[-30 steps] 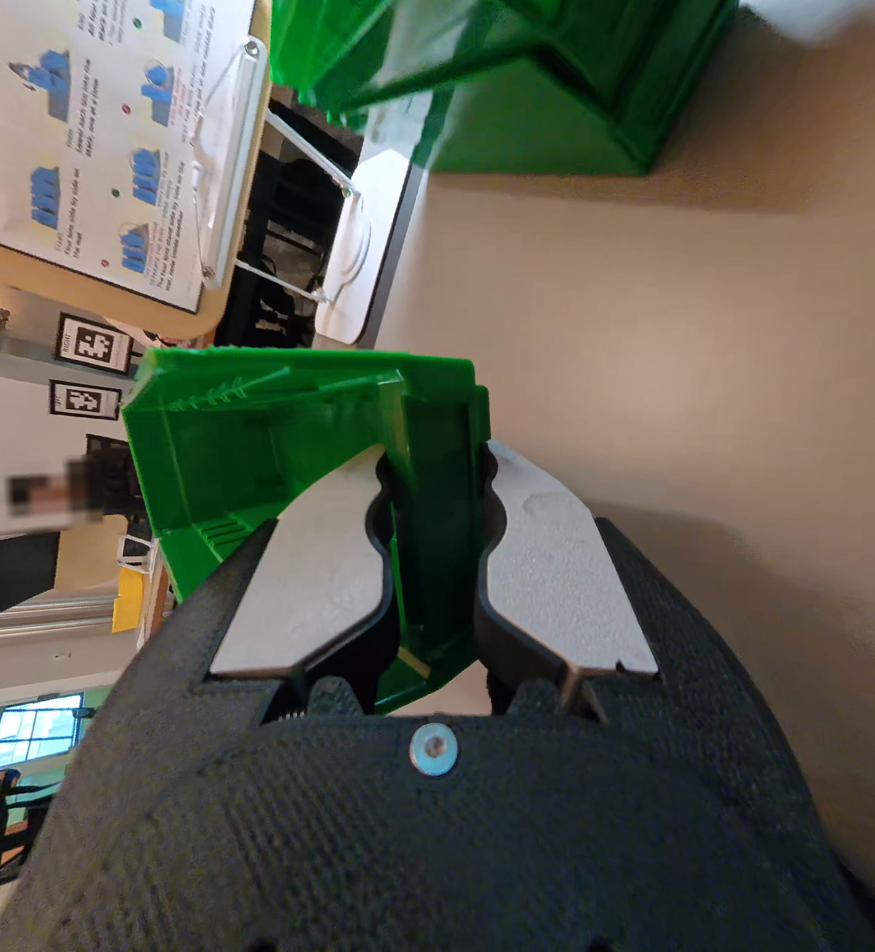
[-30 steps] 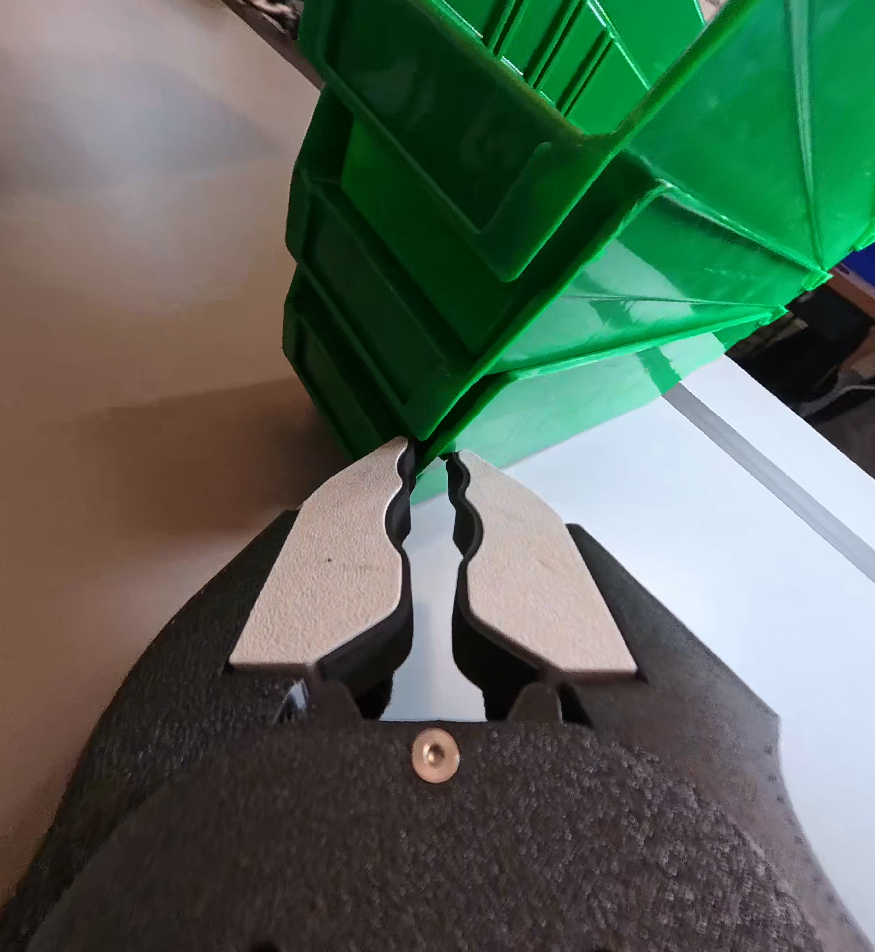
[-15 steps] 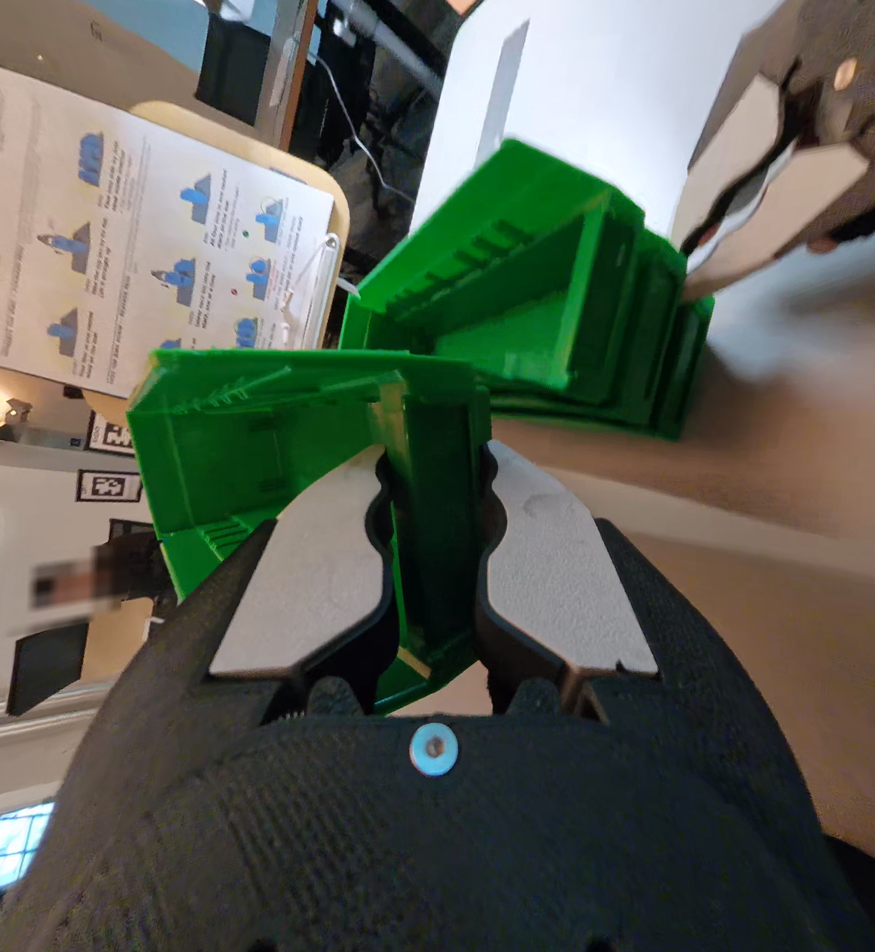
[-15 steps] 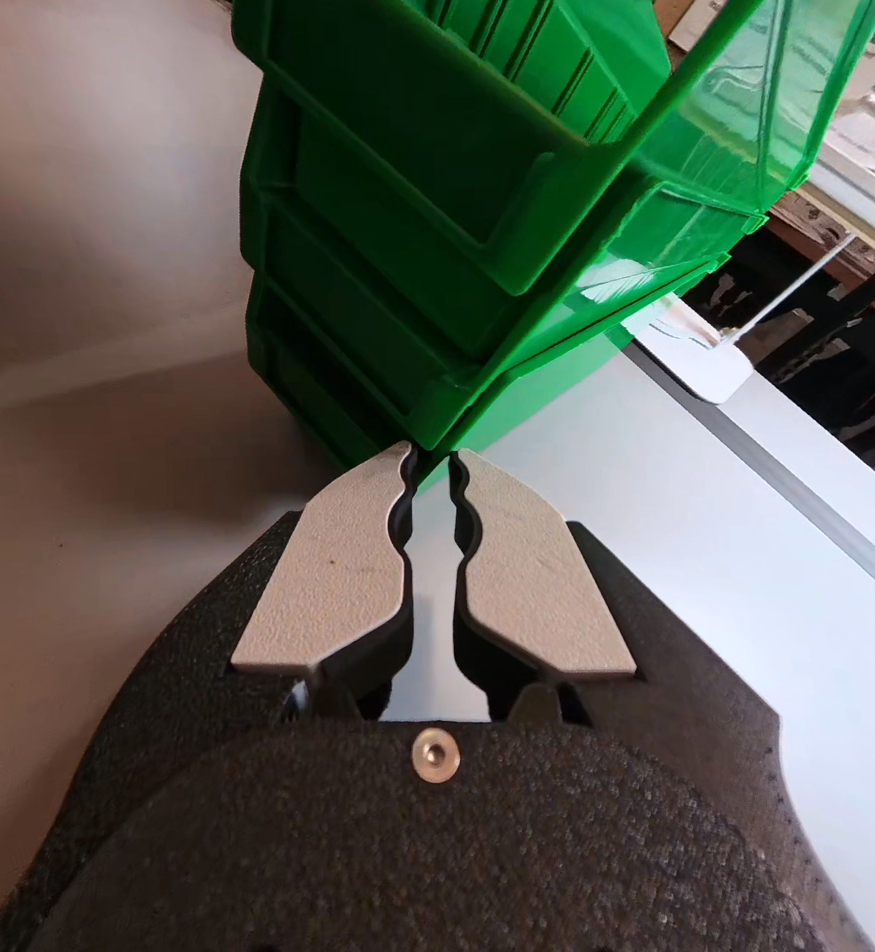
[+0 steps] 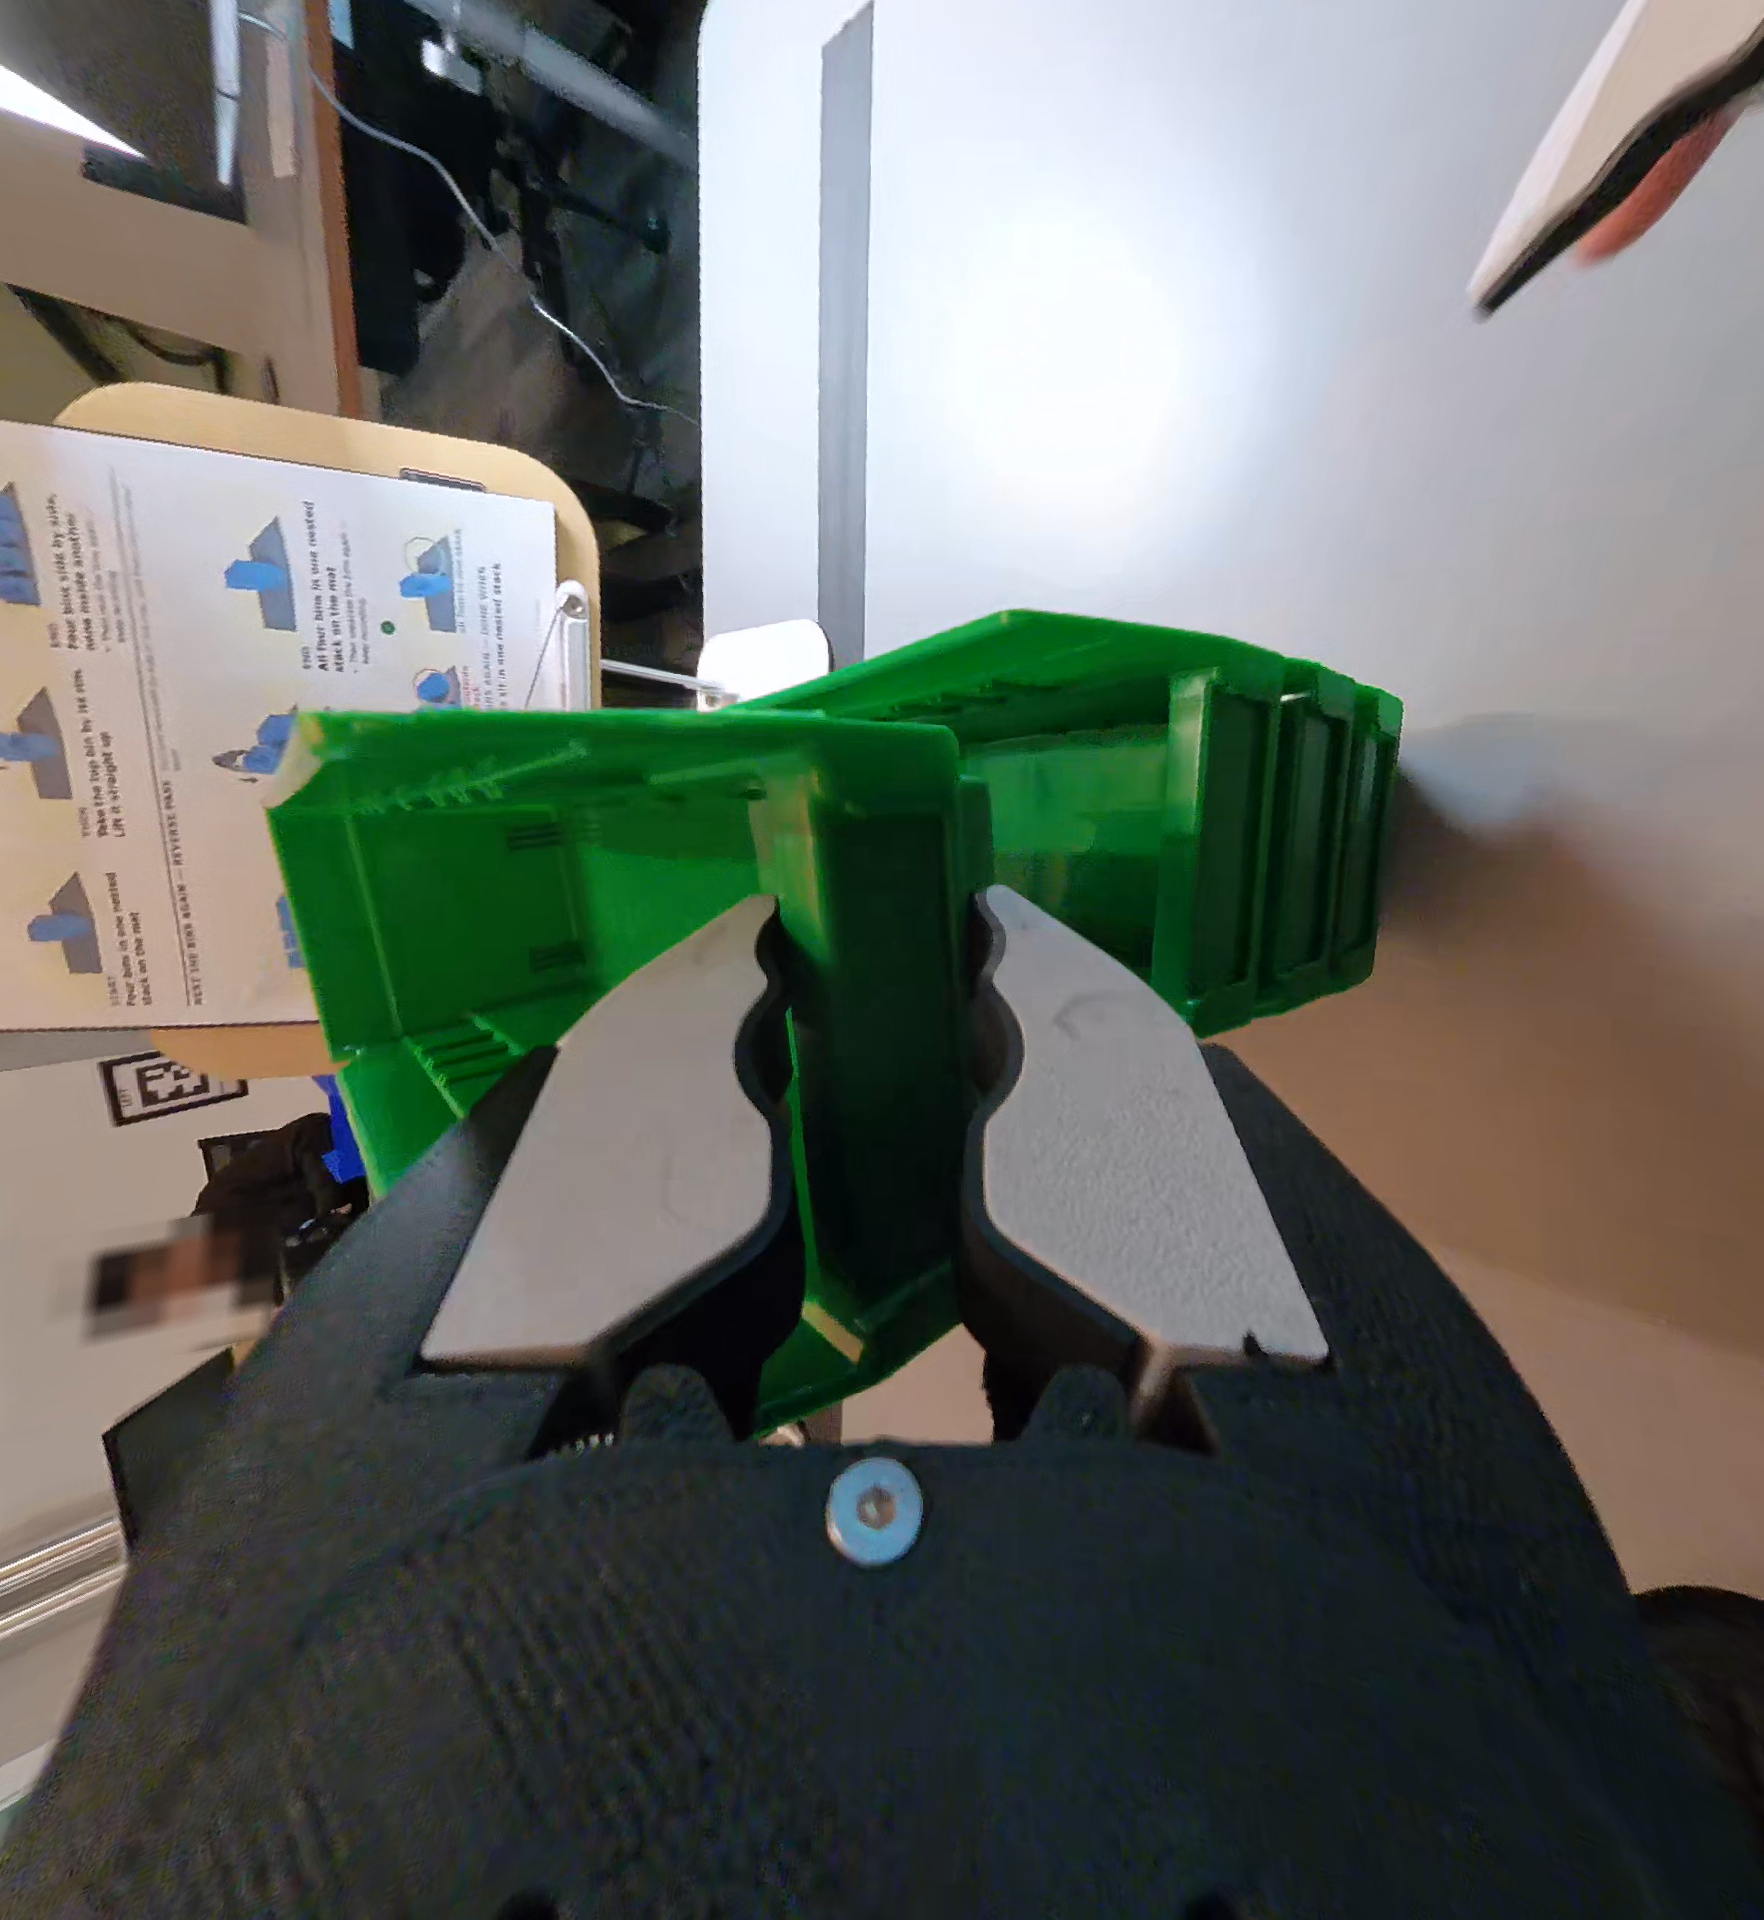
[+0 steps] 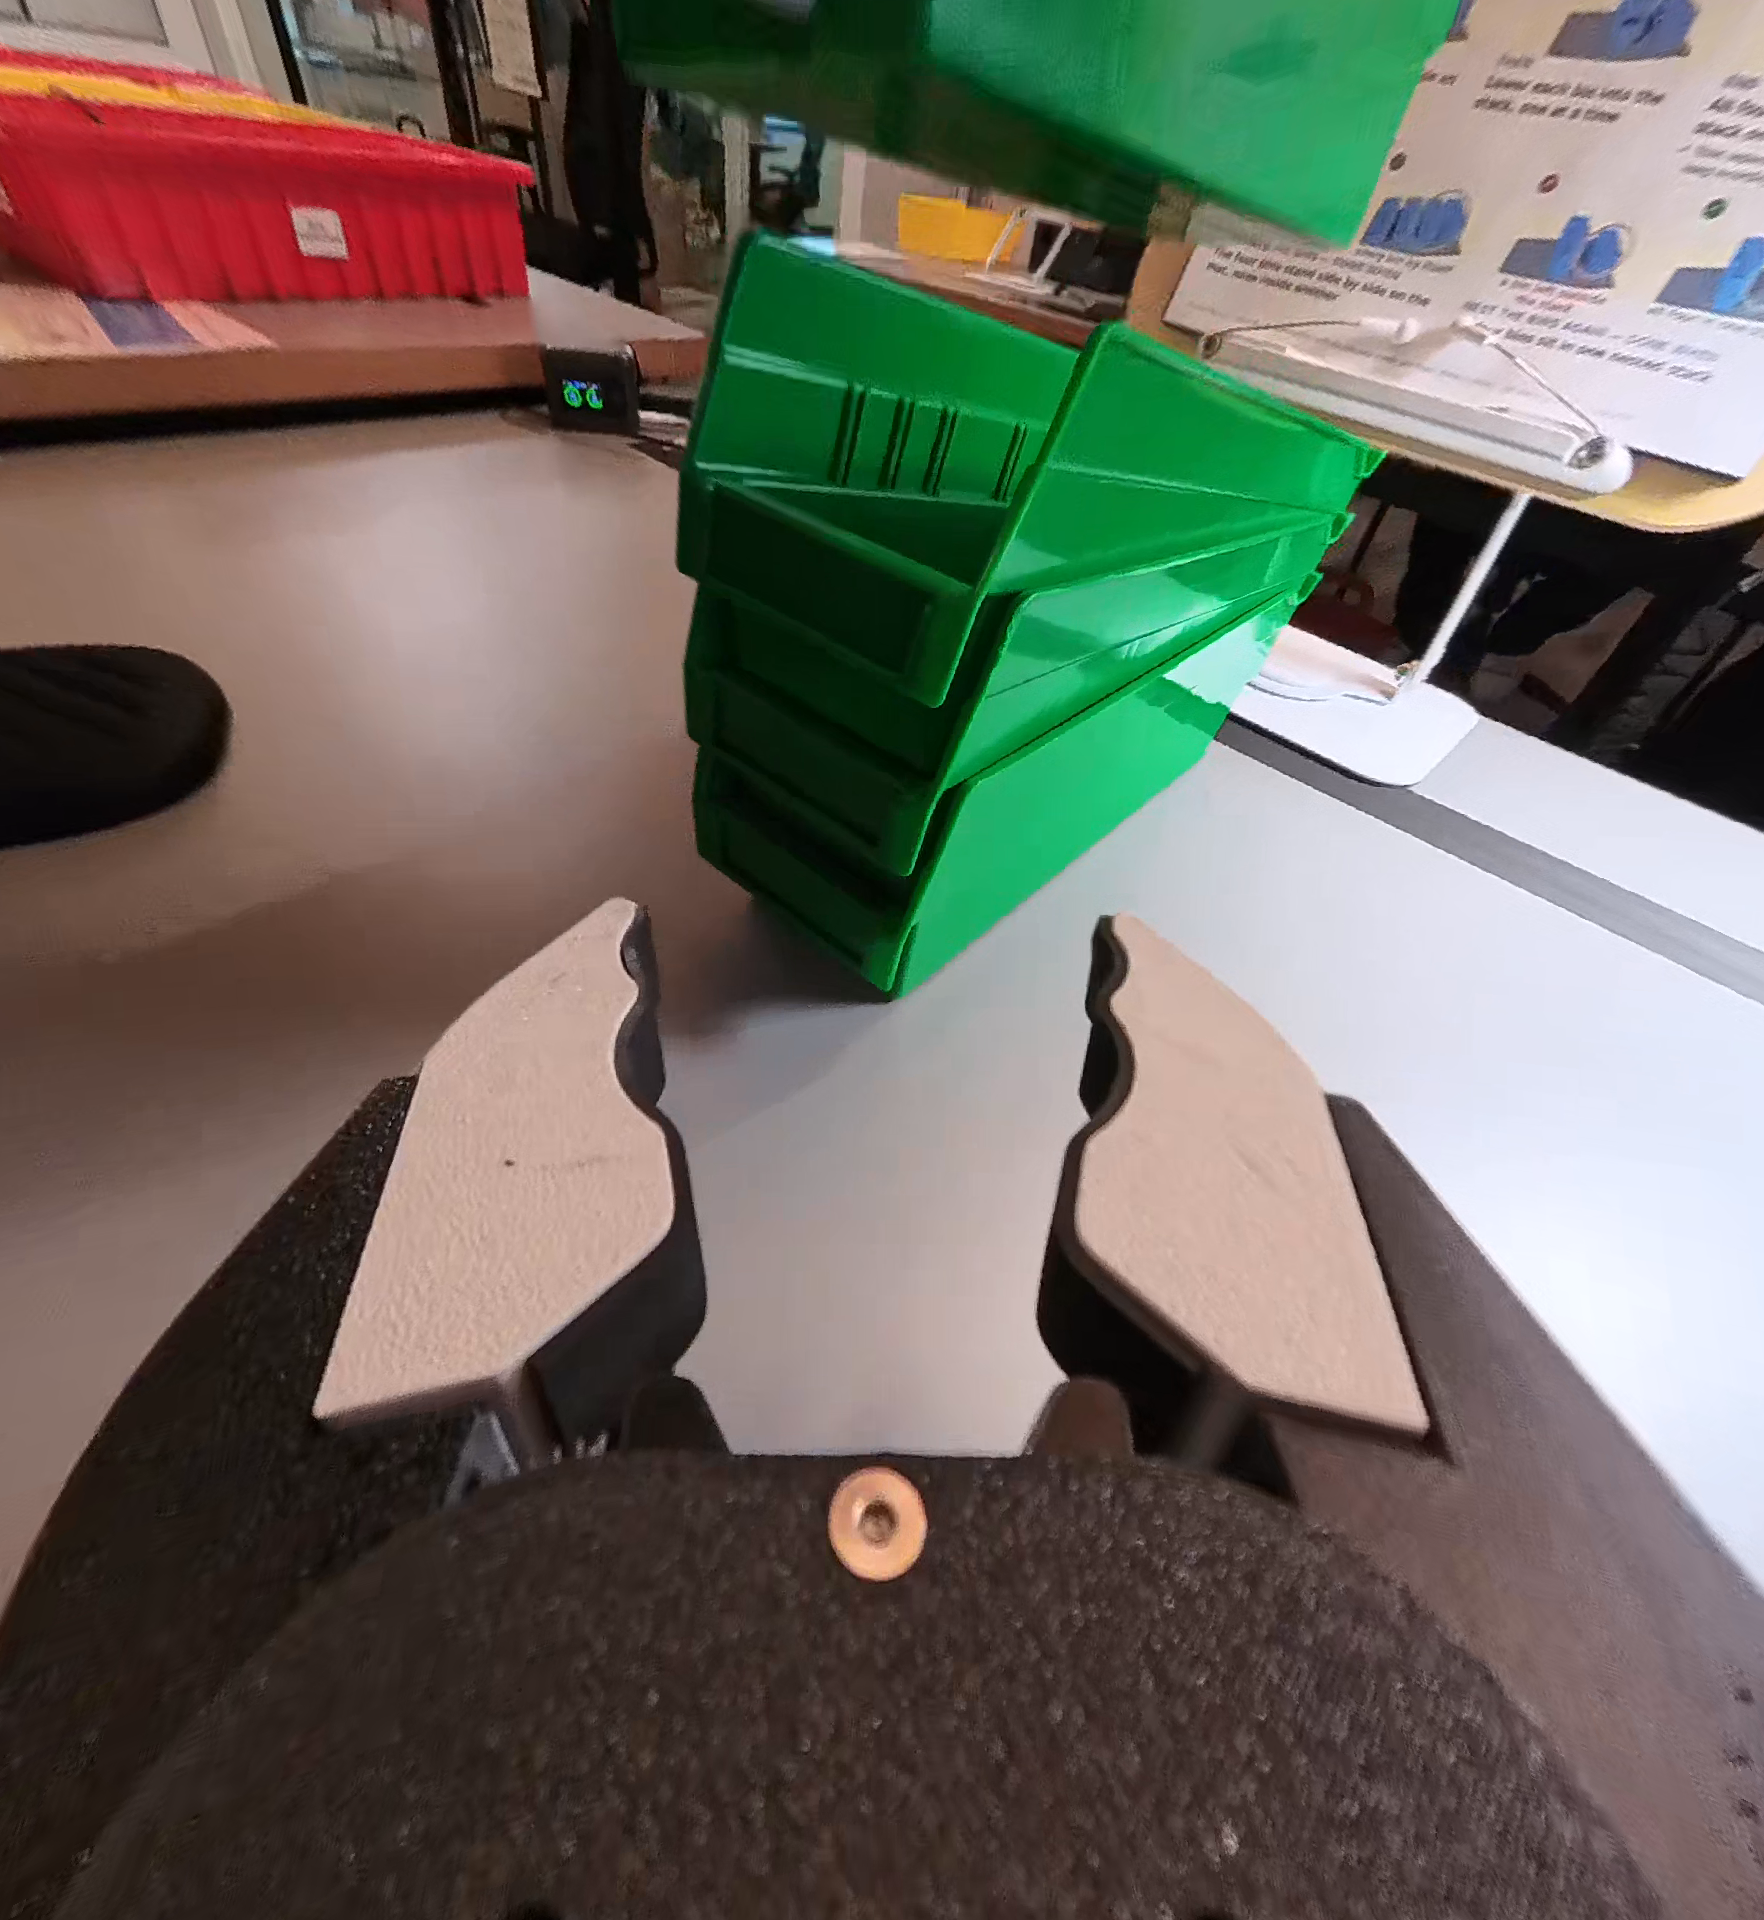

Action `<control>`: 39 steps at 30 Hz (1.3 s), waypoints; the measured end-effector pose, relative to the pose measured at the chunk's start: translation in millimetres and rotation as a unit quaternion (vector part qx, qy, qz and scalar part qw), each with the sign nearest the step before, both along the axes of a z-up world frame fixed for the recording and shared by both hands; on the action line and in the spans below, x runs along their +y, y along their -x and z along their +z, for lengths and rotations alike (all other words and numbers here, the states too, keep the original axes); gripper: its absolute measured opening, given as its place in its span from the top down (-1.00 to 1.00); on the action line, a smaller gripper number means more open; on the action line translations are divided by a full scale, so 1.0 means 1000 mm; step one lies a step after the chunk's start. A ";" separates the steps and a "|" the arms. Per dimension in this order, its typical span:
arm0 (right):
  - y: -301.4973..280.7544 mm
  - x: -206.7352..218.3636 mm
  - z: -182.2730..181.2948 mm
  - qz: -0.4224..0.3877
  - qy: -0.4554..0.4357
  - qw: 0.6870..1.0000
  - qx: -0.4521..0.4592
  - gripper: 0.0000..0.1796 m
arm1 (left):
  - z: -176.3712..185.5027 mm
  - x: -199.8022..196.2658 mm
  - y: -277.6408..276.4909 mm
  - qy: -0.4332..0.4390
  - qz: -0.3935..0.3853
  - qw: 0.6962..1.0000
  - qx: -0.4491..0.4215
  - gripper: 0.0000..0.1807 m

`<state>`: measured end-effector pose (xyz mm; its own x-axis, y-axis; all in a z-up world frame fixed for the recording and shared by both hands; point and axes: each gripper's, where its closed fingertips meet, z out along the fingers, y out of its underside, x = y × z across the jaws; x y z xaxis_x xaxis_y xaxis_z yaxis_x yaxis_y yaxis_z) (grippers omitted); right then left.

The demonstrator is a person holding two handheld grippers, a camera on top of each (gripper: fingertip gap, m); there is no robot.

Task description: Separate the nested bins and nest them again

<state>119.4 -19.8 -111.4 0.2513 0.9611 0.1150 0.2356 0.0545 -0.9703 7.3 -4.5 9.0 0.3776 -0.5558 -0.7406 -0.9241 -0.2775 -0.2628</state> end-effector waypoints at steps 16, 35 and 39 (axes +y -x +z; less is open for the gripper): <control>-0.082 -0.011 0.018 -0.058 0.016 0.997 0.045 0.11 | -0.047 0.022 -0.017 0.040 0.018 0.999 0.006 0.64; -0.071 -0.019 0.016 -0.040 0.021 0.997 0.062 0.13 | -0.068 0.014 -0.032 0.029 -0.011 0.997 -0.064 0.43; -0.069 -0.019 0.012 -0.039 0.024 0.997 0.059 0.13 | -0.029 -0.004 -0.046 -0.037 -0.048 0.986 -0.158 0.41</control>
